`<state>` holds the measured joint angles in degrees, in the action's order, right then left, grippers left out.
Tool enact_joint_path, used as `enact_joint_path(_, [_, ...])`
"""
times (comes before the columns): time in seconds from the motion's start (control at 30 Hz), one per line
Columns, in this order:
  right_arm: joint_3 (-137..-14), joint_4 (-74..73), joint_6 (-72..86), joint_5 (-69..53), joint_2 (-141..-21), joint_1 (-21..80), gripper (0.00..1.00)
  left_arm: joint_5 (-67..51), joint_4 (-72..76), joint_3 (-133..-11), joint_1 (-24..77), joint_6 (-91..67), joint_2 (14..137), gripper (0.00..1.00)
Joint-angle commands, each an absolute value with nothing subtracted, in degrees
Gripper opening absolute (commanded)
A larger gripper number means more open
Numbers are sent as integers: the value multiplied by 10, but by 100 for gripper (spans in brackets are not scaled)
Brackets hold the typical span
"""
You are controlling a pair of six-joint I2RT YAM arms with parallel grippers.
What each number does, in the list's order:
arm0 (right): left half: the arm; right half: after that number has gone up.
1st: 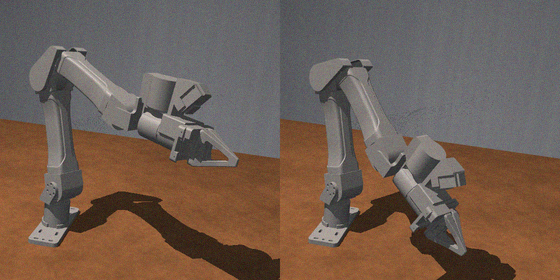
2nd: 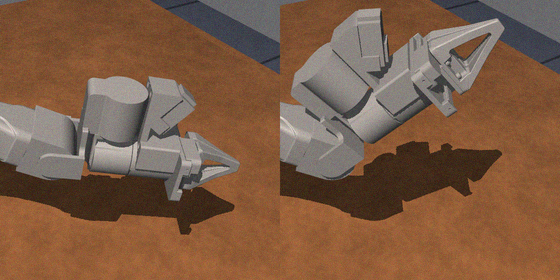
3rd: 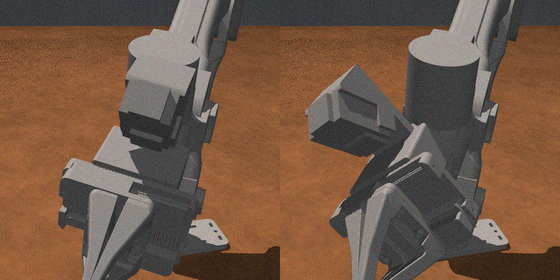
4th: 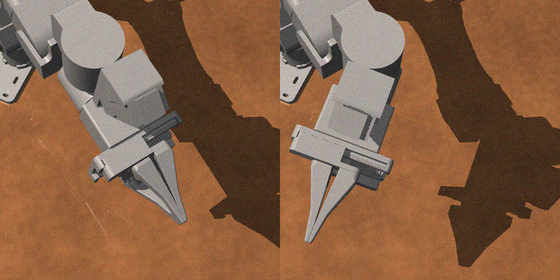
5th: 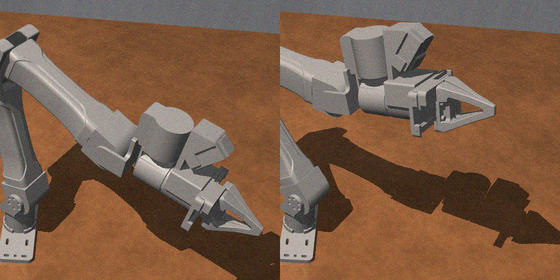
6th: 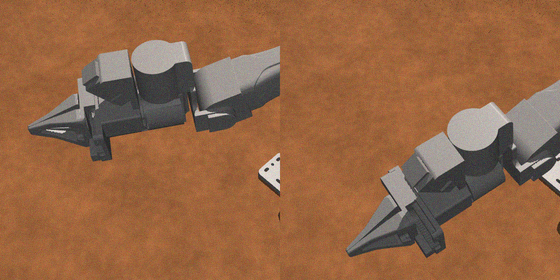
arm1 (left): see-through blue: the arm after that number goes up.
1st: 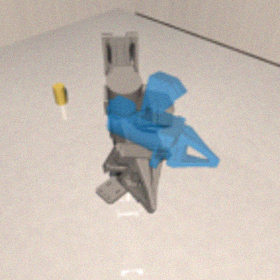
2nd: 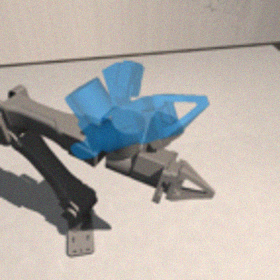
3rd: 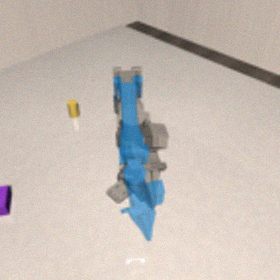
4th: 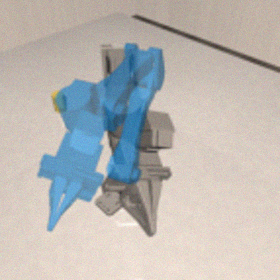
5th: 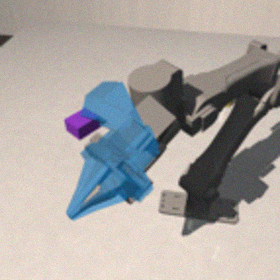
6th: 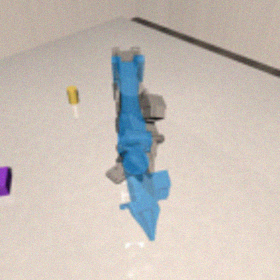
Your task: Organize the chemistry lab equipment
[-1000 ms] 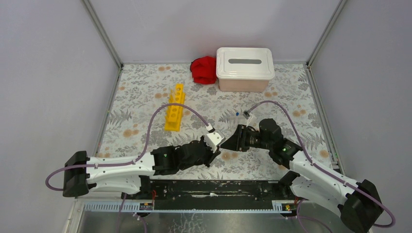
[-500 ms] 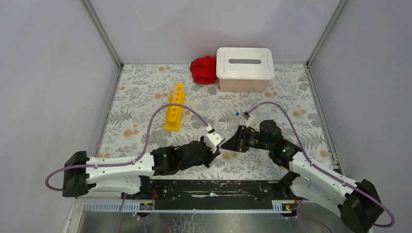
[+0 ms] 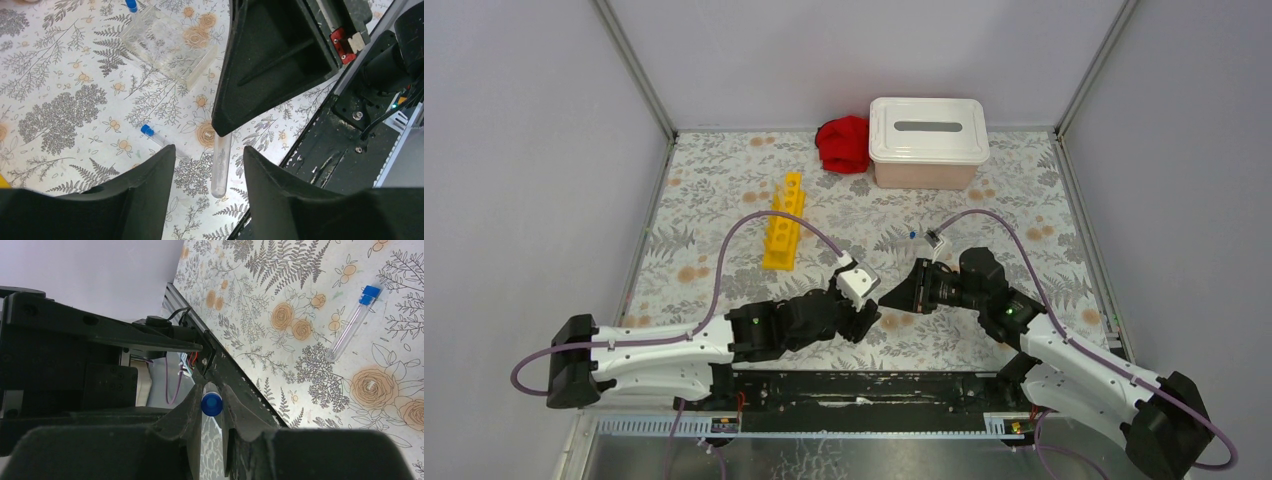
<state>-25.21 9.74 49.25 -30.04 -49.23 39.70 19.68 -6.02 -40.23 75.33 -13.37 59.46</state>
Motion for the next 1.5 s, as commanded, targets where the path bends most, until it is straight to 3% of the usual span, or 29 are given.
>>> enact_joint_path(0.0, [-258,115,483,-298,-480,400,0,226,-33,-403,756,-133,587,63])
enact_joint_path(0.2, [-290,55,440,-230,-465,400,0,277,-45,-400,756,-159,576,75])
enact_joint_path(0.5, [-395,-104,331,-28,-473,400,0,348,-45,-367,756,-232,558,86])
enact_joint_path(0.93, [-450,-187,248,243,-523,401,1,367,-66,-378,756,-353,687,86])
enact_joint_path(1.47, [-450,-97,184,348,-640,400,1,382,-47,-415,752,-411,830,77])
